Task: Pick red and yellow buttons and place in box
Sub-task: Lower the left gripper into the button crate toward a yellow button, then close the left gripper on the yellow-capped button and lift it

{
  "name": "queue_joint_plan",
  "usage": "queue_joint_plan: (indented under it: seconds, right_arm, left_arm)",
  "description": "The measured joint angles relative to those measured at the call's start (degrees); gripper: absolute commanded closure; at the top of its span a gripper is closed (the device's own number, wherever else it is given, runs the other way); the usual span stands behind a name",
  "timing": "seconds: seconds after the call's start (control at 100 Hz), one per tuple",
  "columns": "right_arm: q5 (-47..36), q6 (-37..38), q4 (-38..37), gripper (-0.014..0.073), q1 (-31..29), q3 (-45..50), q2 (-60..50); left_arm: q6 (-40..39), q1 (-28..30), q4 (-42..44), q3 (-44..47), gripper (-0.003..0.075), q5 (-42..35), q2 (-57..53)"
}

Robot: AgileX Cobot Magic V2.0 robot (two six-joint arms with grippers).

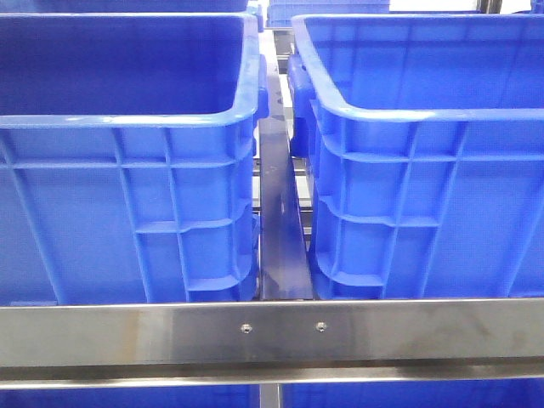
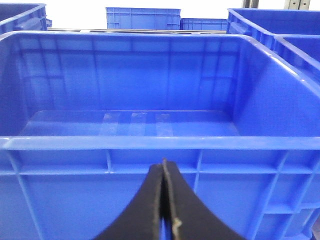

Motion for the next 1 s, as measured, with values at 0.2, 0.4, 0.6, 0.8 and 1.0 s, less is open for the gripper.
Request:
queue_joint_plan:
  seconds: [0.2,0.4,0.6,0.8,1.0]
  right_arm:
    - [0.0,0.0,0.0,0.066,0.0,0.0,0.0]
    - [0.0,0.0,0.0,0.066,0.0,0.0,0.0]
    - [0.0,0.0,0.0,0.066,0.0,0.0,0.0]
    - [0.0,0.0,0.0,0.066,0.0,0.0,0.0]
    - [0.0,0.0,0.0,0.066,0.0,0.0,0.0]
  left_arm:
    - [0.0,0.0,0.47,-11.27,0.0092,5.48,15.58]
    - [0.0,0.0,2.59,-22.39,0.0092,14.23,31.31]
    - [0.0,0.0,5.84,-32.22,0.0092,21.24,43.07]
    - [0.0,0.0,7.33,-37.96,0.0092,23.24,50.46]
    - [0.0,0.0,7.9,-40.04,0.0092,23.37,55.55]
